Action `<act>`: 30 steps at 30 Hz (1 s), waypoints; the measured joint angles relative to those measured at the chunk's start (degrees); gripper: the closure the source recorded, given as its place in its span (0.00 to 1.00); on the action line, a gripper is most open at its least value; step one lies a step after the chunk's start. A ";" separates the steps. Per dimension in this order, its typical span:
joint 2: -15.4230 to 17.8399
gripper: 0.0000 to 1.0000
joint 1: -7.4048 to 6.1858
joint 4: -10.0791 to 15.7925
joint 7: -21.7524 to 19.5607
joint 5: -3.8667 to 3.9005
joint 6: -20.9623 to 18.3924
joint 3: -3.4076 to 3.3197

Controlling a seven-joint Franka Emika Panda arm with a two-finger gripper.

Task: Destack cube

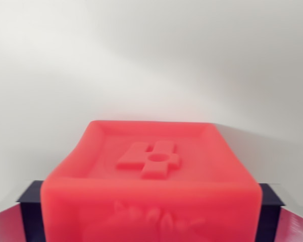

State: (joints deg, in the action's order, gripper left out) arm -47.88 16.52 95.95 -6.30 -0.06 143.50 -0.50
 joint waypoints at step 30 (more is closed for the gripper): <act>1.53 0.00 -0.02 0.43 0.00 0.00 -0.85 -0.01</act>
State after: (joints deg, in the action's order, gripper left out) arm -46.35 16.50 96.37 -6.31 -0.06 142.66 -0.51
